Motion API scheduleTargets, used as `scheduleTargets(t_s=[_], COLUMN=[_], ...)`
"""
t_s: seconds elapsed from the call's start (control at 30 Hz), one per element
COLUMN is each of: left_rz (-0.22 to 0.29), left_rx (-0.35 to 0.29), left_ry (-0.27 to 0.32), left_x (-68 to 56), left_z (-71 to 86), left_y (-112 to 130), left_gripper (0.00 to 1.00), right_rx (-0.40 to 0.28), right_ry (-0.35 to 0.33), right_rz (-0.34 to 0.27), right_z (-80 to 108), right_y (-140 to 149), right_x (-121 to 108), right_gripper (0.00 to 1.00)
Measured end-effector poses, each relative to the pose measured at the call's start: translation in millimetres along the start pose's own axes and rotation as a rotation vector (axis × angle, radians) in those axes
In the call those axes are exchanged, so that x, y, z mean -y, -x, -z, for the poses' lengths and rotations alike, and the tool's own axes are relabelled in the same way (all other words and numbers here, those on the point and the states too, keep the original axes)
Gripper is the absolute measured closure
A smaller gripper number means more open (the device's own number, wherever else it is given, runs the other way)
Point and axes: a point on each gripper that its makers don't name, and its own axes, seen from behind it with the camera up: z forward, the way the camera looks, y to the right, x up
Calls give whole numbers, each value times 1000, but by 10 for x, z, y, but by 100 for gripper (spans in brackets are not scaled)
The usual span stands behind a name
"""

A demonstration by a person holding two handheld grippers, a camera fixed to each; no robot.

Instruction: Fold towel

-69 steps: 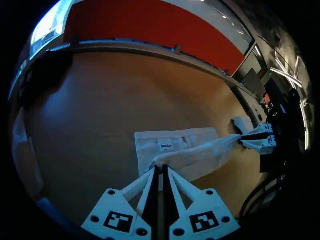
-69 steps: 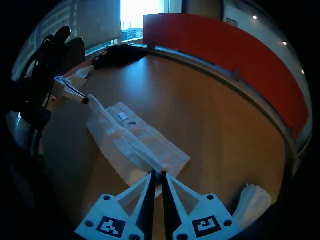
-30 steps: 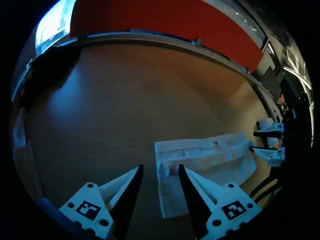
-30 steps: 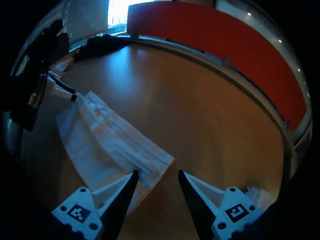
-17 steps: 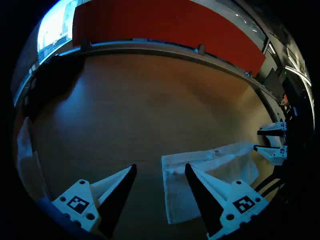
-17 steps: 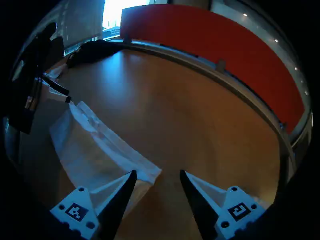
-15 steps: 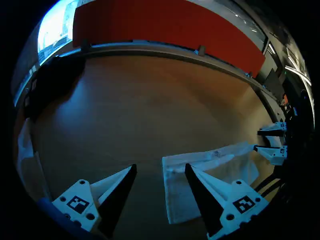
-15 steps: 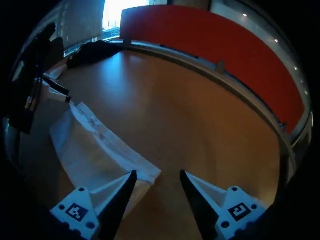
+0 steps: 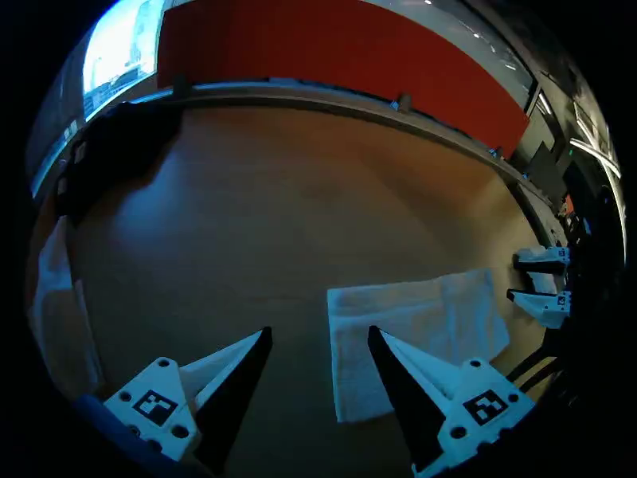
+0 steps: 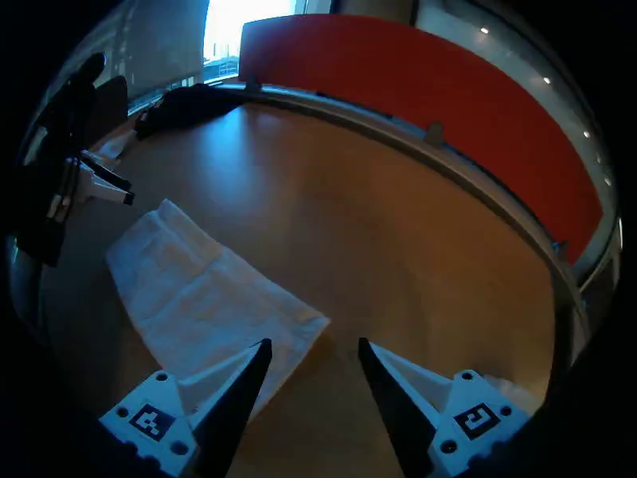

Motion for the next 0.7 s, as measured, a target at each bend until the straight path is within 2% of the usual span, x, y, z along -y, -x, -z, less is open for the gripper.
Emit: scheduleTargets(t_s=[0.37,0.7], left_rz=[37,61], left_rx=[33,45], left_ry=[-8,-18], left_x=[51,66], left_z=[233,399], left_y=[447,707], left_gripper=[11,11], right_rx=[16,16], right_ry=[-18,-17], right_rz=[-17,-16], right_z=[254,414], right_y=[359,504], right_x=[297,404], right_gripper=[16,16])
